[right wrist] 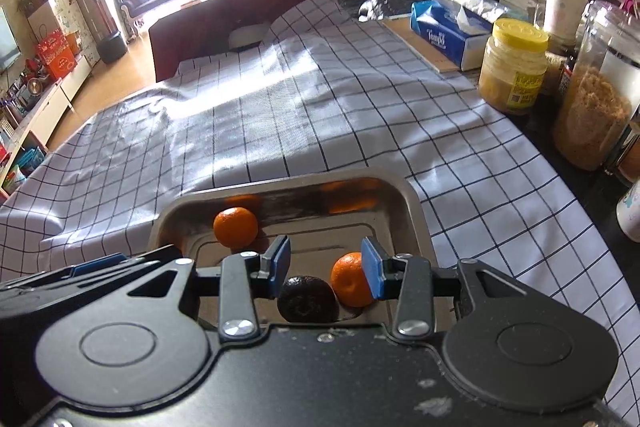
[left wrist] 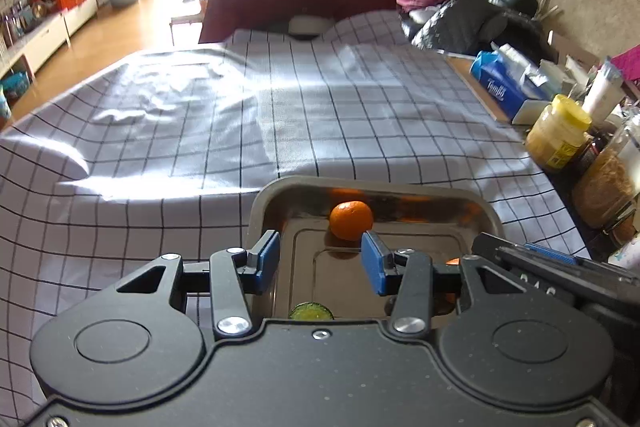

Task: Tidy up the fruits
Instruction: 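Open both tools to release the avocado and orange into the tray, then move both tools back from the tray to the fruit cluster, then grasp the large red apple with the left tool while the right tool grasps a red tomato, then carry the red apple and tomato over the steel tray with both tools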

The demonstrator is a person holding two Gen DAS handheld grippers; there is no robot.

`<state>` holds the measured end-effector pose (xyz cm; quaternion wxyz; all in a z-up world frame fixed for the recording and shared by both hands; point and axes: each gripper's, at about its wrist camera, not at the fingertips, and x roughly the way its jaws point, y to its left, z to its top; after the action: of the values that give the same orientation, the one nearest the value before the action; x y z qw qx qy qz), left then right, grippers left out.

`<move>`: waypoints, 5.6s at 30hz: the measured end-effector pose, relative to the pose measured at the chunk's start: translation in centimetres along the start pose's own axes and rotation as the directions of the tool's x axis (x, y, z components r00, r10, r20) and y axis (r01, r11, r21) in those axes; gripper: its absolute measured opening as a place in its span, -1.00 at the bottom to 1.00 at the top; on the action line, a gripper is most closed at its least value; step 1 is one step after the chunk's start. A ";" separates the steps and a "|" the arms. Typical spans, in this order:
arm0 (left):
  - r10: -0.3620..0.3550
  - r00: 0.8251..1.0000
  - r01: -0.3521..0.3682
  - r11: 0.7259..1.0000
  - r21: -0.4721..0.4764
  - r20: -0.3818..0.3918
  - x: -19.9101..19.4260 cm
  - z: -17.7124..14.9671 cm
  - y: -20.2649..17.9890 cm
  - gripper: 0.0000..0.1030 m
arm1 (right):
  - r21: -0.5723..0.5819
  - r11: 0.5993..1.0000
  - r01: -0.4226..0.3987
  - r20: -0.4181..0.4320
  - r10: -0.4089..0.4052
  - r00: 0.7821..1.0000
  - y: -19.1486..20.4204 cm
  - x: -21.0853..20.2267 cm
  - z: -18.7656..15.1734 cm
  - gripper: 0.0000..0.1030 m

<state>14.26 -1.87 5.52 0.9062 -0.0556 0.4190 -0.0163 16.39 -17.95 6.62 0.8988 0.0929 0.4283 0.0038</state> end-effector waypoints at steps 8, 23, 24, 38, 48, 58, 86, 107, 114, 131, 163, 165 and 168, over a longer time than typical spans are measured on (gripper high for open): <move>-0.036 0.999 0.035 0.998 0.060 0.017 -2.7 -2.5 -1.0 0.03 | 0.030 0.999 -0.022 0.015 0.022 1.000 -1.6 -2.6 -2.8 -0.19; -0.072 0.993 0.087 0.979 0.184 -0.089 -5.5 -11.2 -0.1 0.03 | 0.058 0.996 -0.065 0.058 0.062 0.996 -5.7 -7.9 -14.5 -0.19; -0.077 0.993 0.092 0.979 0.183 -0.087 -5.8 -11.6 0.0 0.03 | 0.056 0.996 -0.072 0.060 0.069 0.996 -5.7 -8.1 -15.3 -0.19; -0.131 0.991 0.136 0.973 0.187 -0.040 -6.2 -15.8 0.5 0.03 | 0.024 0.996 -0.087 0.112 0.083 0.990 -5.7 -8.7 -22.5 -0.19; -0.138 0.990 0.140 0.962 0.235 -0.026 -5.4 -16.7 0.2 0.03 | -0.029 0.996 -0.087 0.121 0.090 0.989 -4.9 -7.1 -23.1 -0.19; -0.140 0.990 0.142 0.960 0.241 -0.024 -4.6 -16.3 -0.3 0.04 | -0.072 0.991 -0.112 0.139 0.121 0.983 -4.4 -6.0 -22.1 -0.19; -0.199 0.978 0.209 0.951 0.228 -0.068 -1.5 -13.7 -2.0 0.07 | -0.085 0.985 -0.149 0.149 0.160 0.976 -5.6 -6.4 -22.9 -0.36; -0.225 0.972 0.234 0.932 0.276 -0.064 -2.3 -14.8 -1.5 0.10 | -0.109 0.987 -0.122 0.151 0.138 0.979 -5.4 -6.6 -23.2 -0.32; -0.216 0.976 0.216 0.920 0.328 -0.039 -2.4 -14.9 -2.8 0.03 | -0.109 0.983 -0.147 0.134 0.162 0.978 -5.1 -7.4 -23.2 -0.34; -0.285 0.928 0.323 0.936 0.137 -0.238 -2.0 -12.0 -1.4 -0.12 | -0.074 0.984 -0.165 0.038 0.168 0.985 -5.1 -9.6 -20.9 -0.34; -0.134 0.985 0.133 0.991 -0.018 -0.107 1.9 0.3 -0.1 -0.11 | 0.100 0.991 -0.090 -0.025 0.093 0.995 -2.4 -1.6 -1.7 -0.34; -0.131 0.983 0.130 0.991 -0.018 -0.130 2.8 0.3 0.0 -0.11 | 0.075 0.995 -0.070 -0.045 0.073 0.996 -1.7 -0.6 -1.2 -0.34; -0.111 0.980 0.108 0.994 -0.029 -0.164 4.1 0.2 0.2 -0.11 | 0.059 0.997 -0.047 -0.069 0.051 0.996 -0.9 1.5 -0.3 -0.34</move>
<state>17.03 -1.94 2.53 0.8654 -0.0860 0.4891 -0.0664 17.02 -18.64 5.10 0.8797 0.1287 0.4574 0.0168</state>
